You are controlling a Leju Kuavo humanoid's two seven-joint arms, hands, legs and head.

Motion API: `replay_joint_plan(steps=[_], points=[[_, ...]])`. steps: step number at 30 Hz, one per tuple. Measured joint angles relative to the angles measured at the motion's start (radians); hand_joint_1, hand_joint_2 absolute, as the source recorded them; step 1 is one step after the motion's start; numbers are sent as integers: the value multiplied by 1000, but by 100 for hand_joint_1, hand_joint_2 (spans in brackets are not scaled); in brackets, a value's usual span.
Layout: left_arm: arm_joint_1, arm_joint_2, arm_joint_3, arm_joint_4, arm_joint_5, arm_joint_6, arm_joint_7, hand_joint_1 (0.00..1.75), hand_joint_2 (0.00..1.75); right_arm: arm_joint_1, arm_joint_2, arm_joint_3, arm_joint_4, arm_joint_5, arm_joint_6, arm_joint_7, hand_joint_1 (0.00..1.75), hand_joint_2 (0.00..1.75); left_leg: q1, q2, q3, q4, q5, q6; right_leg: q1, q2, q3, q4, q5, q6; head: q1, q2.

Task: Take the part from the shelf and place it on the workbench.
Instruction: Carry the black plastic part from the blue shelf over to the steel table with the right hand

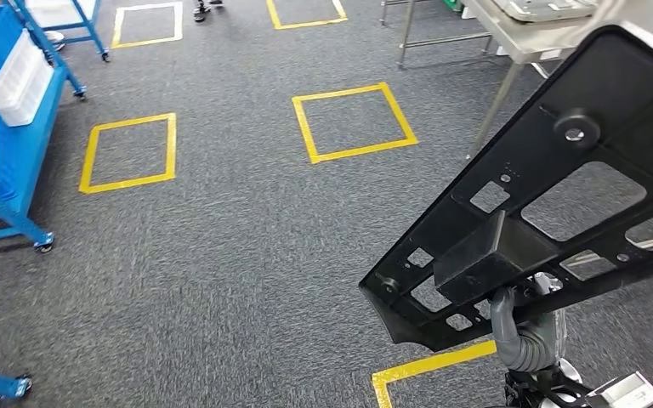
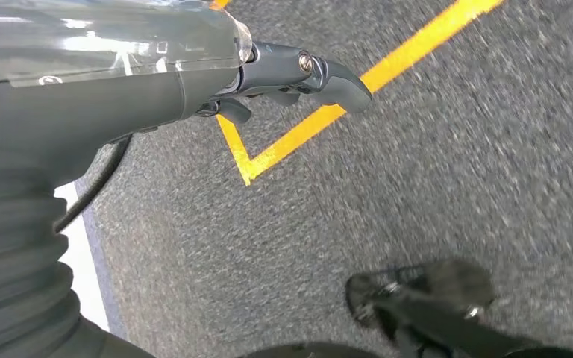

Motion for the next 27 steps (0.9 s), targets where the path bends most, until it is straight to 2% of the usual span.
replay_joint_plan(steps=[1,2,3,4,5,9,11,12,13,15,16,17,19,20,21,23,24,25,26,27], points=[[1,-3,0,0,0,0,0,0,175,0,0,0,0,-4,0,2,175,175,0,-11,24,-67,46,3,0,13,2,1,-1,1,0,0],[2,-5,0,0,1,1,0,0,175,-1,-1,0,0,-6,1,4,175,175,1,-36,53,-143,83,7,0,25,3,3,-2,4,0,0],[2,-7,0,0,1,3,1,0,175,-1,-1,0,-1,-7,1,4,175,175,1,-58,76,-204,109,9,0,35,2,6,-3,8,0,0],[2,-8,0,0,1,5,3,0,175,-1,-2,0,-1,-7,2,5,175,175,2,-79,91,-242,121,11,0,43,1,8,-4,11,0,0],[3,-10,0,0,1,5,4,0,175,-1,-3,0,-2,-7,2,6,175,175,2,-91,96,-256,120,11,0,48,-1,9,-5,14,0,0],[2,-11,0,0,1,6,6,0,175,-1,-4,0,-3,-6,2,6,175,175,2,-88,96,-258,121,11,0,51,-2,10,-4,16,0,0],[1,-15,0,0,2,6,9,0,175,1,-7,0,-7,-6,2,9,175,175,-1,-77,96,-258,122,16,-5,61,-5,7,-1,24,0,0],[1,-18,0,0,2,6,11,0,175,4,-10,0,-11,-5,2,11,175,175,0,-63,98,-262,126,23,-7,65,-7,8,0,30,0,0],[0,-24,0,0,0,4,22,0,175,7,-15,-1,-20,-4,2,19,175,175,-1,-43,101,-269,131,32,-8,43,-30,49,-25,38,0,0],[4,-37,-1,0,-4,-10,79,0,175,24,-23,-3,-47,8,-5,51,175,175,0,12,106,-282,136,44,-11,-19,-101,190,-82,54,0,0],[6,-42,-1,0,-5,-18,110,0,175,32,-25,-4,-62,15,-10,67,175,175,-1,35,108,-283,133,45,-13,-53,-119,228,-94,59,0,0],[8,-45,-1,0,-4,-24,134,0,175,40,-25,-4,-73,21,-15,77,175,175,-1,53,111,-282,129,43,-17,-67,-101,198,-70,62,0,0],[8,-47,0,0,-9,-29,152,0,175,46,-25,-6,-89,23,-19,80,175,175,-5,70,118,-279,121,34,-15,-106,-25,55,-20,58,0,0],[8,-47,-1,0,-14,-33,162,0,175,49,-24,-10,-98,23,-21,80,175,175,-7,76,121,-278,117,29,-13,-119,-3,14,-10,54,0,0],[8,-47,-1,0,-20,-37,173,0,175,54,-24,-15,-107,23,-24,80,175,175,-9,83,124,-277,114,24,-9,-122,3,0,-12,48,0,0],[6,-47,-2,-1,-27,-44,185,0,175,65,-23,-30,-123,22,-28,80,175,175,-11,98,130,-279,108,13,-9,-101,3,0,-11,37,0,0],[5,-47,-3,-2,-29,-45,185,0,175,68,-21,-35,-128,23,-29,80,175,175,-10,95,132,-274,101,7,-11,-91,4,-3,-9,31,0,0],[4,-47,-5,-3,-30,-47,181,0,175,68,-19,-39,-131,24,-30,80,175,175,-8,79,126,-254,85,3,-14,-81,7,-7,-7,25,0,0],[3,-47,-6,-4,-30,-49,177,0,175,67,-16,-40,-133,26,-30,80,175,175,-7,56,108,-210,58,-1,-17,-71,9,-10,-5,20,0,0],[3,-47,-6,-4,-31,-50,173,0,175,65,-13,-41,-133,29,-30,80,175,175,-5,28,79,-143,23,-4,-17,-60,9,-11,-4,16,0,0]])
